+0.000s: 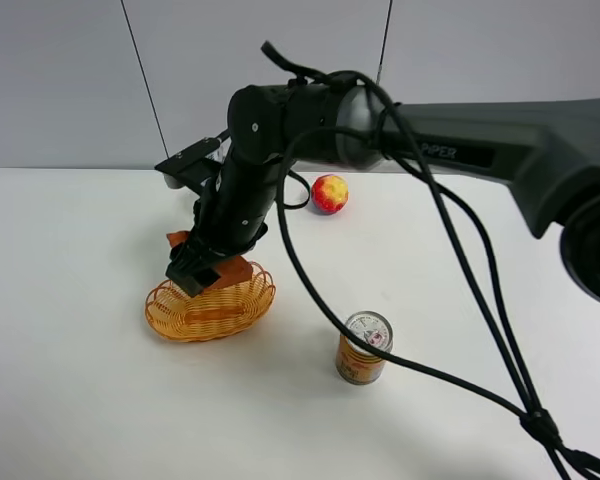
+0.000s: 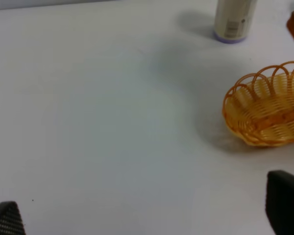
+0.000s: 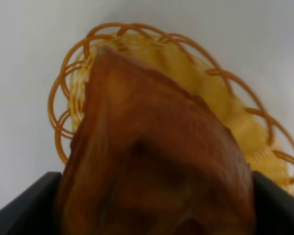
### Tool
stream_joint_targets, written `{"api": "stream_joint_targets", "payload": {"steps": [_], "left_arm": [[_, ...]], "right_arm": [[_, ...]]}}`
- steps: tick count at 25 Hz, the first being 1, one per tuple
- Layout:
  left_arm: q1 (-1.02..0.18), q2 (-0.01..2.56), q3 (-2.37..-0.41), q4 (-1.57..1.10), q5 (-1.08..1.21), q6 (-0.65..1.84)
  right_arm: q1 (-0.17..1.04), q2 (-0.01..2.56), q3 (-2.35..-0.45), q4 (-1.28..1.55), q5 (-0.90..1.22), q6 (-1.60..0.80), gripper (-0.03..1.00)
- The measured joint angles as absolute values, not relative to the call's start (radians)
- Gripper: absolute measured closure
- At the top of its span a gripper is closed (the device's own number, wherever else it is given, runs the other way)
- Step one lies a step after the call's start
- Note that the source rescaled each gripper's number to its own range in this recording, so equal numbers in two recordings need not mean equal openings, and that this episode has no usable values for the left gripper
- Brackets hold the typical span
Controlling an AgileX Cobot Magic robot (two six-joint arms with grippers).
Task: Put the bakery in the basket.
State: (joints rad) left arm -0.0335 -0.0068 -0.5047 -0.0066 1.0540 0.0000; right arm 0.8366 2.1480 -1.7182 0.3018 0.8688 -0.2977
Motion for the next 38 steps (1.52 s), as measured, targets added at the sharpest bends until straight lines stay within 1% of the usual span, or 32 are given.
{"api": "stream_joint_targets", "payload": {"steps": [8, 9, 10, 12, 13, 15, 18, 22, 26, 30, 35, 38], "left_arm": [[-0.033, -0.007, -0.505, -0.007, 1.054, 0.000], [-0.033, -0.007, -0.505, -0.007, 1.054, 0.000], [-0.033, -0.007, -0.505, -0.007, 1.054, 0.000], [-0.033, -0.007, -0.505, -0.007, 1.054, 0.000], [-0.033, -0.007, -0.505, -0.007, 1.054, 0.000], [-0.033, -0.007, -0.505, -0.007, 1.054, 0.000], [-0.033, -0.007, -0.505, -0.007, 1.054, 0.000], [-0.033, -0.007, -0.505, -0.007, 1.054, 0.000], [-0.033, -0.007, -0.505, -0.007, 1.054, 0.000], [-0.033, -0.007, -0.505, -0.007, 1.054, 0.000], [-0.033, -0.007, -0.505, -0.007, 1.054, 0.000], [-0.033, -0.007, -0.505, -0.007, 1.054, 0.000]], "right_arm": [[0.837, 2.231, -1.722, 0.281, 0.860, -0.327, 0.96], [0.837, 2.235, -1.722, 0.279, 0.850, -0.333, 0.75], [0.837, 2.235, -1.724, 0.277, 0.842, -0.333, 0.61], [0.837, 2.235, -1.729, 0.264, 0.837, -0.333, 0.40], [0.837, 2.233, -1.731, 0.259, 0.838, -0.333, 0.36], [0.837, 2.223, -1.731, 0.253, 0.838, -0.333, 0.32], [0.837, 2.174, -1.731, 0.242, 0.838, -0.333, 0.30], [0.845, 1.999, -1.731, 0.193, 0.833, -0.290, 0.29], [0.842, 1.731, -1.731, -0.057, 0.823, -0.130, 0.29], [0.796, 1.478, -1.731, -0.292, 0.946, 0.073, 0.29], [0.784, 1.244, -1.716, -0.486, 1.122, 0.156, 0.29], [0.732, 1.112, -1.621, -0.574, 1.178, 0.200, 0.29]]}}
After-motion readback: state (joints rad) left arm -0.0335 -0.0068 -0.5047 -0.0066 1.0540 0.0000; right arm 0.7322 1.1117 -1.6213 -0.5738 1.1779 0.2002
